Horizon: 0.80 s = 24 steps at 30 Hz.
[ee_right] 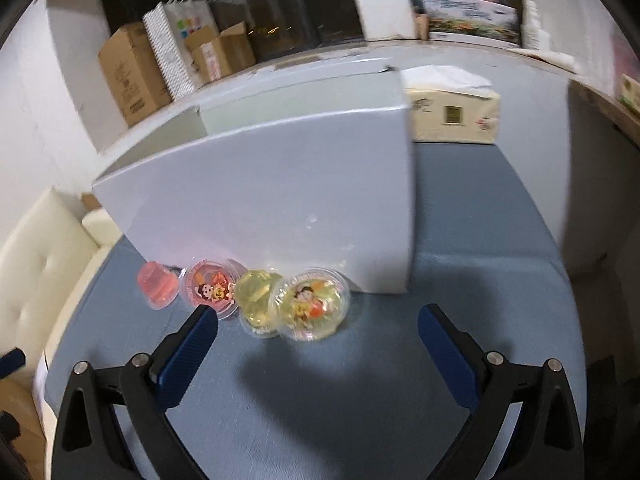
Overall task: Organize snacks
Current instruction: 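Grasp the round clear cartoon jelly cup with the right tool, then grasp the pink jelly cup with the left tool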
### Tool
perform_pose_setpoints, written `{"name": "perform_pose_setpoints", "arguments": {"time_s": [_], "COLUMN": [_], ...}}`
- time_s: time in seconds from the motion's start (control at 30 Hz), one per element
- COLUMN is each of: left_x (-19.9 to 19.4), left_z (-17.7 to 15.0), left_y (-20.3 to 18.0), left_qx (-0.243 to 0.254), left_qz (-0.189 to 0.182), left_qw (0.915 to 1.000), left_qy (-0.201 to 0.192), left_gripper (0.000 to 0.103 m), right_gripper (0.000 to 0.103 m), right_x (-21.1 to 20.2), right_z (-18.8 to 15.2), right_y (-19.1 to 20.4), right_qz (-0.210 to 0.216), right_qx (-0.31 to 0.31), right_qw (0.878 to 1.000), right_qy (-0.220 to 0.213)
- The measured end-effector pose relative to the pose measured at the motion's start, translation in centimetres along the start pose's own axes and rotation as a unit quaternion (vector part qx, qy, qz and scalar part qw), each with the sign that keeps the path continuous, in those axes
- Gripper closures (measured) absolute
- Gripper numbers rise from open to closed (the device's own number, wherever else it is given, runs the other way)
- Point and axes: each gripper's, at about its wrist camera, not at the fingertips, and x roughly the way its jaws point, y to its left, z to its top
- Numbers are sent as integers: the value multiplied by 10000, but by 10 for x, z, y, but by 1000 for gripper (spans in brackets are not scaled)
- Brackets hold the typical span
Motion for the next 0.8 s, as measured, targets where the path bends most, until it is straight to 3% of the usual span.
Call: {"name": "perform_pose_setpoints", "arguments": {"time_s": [0.07, 0.1, 0.13, 0.27, 0.37, 0.8], "left_x": [5, 7, 9, 21, 31, 57], "left_z": [-1, -1, -1, -1, 0, 16], "left_y": [3, 3, 4, 6, 9, 11], "left_qx": [-20, -17, -11, 18, 15, 88], "left_qz": [24, 34, 43, 100, 130, 311], "left_qw": [10000, 10000, 9999, 9998, 9996, 9990], "left_qy": [52, 71, 94, 196, 259, 297], "left_gripper": [0, 0, 0, 0, 0, 0], "right_gripper": [2, 8, 23, 35, 53, 55], "right_x": [9, 13, 16, 18, 9, -16], "right_z": [0, 0, 1, 4, 1, -2], "right_y": [5, 7, 8, 11, 11, 5], "right_qz": [-7, -16, -13, 264, 292, 479], "right_qx": [-245, -340, -397, -552, -544, -606], "right_qw": [9997, 9993, 9990, 9980, 9981, 9970], "right_qy": [84, 151, 200, 177, 32, -54]}}
